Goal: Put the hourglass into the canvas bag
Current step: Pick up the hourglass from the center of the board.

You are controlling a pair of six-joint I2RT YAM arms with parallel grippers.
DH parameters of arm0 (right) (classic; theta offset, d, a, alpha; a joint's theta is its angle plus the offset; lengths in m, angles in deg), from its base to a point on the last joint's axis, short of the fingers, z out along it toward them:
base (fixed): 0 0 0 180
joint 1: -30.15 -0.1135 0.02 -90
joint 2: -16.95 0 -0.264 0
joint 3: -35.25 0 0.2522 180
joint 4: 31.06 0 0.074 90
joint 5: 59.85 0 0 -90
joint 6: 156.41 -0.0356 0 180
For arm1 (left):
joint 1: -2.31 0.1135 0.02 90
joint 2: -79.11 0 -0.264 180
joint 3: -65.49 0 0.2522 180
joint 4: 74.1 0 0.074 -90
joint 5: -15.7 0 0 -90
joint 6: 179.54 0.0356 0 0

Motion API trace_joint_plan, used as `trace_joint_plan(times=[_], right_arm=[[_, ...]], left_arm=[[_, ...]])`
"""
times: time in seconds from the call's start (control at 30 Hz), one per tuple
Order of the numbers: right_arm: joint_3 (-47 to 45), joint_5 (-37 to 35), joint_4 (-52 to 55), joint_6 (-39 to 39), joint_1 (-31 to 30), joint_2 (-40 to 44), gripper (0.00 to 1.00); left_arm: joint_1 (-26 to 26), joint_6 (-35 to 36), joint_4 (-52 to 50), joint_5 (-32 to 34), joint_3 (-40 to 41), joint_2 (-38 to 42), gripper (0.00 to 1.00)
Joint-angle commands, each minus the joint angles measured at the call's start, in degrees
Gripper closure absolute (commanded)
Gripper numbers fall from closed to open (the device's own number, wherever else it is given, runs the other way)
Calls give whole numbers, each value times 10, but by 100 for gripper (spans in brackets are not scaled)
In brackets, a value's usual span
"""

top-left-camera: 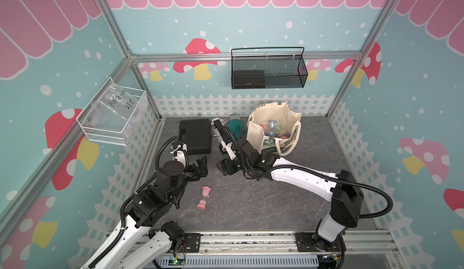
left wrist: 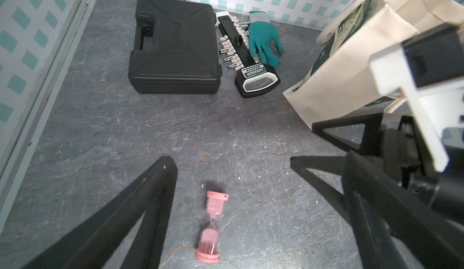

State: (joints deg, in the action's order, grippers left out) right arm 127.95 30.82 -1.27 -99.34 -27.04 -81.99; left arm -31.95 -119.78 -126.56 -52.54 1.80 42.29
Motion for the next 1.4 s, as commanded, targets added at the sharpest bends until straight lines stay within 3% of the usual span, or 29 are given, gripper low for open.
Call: trace_joint_plan(times=[0.0, 0.3, 0.67, 1.1, 1.37], right_arm=[[-3, -6, -18, -63, -29, -31, 20], [31, -2, -29, -139, -88, -126, 20], [97, 0, -14, -203, -112, -220, 25], [166, -80, 43, -196, -113, -288, 33], [197, -89, 80, -190, -116, -320, 36]], left_arm=[[4, -21, -45, 30, 5, 15, 1], [3, -42, -84, 46, 12, 59, 1], [4, -56, -128, 57, 12, 98, 1], [3, -54, -138, 61, 17, 117, 1], [3, -49, -138, 64, 12, 115, 1]])
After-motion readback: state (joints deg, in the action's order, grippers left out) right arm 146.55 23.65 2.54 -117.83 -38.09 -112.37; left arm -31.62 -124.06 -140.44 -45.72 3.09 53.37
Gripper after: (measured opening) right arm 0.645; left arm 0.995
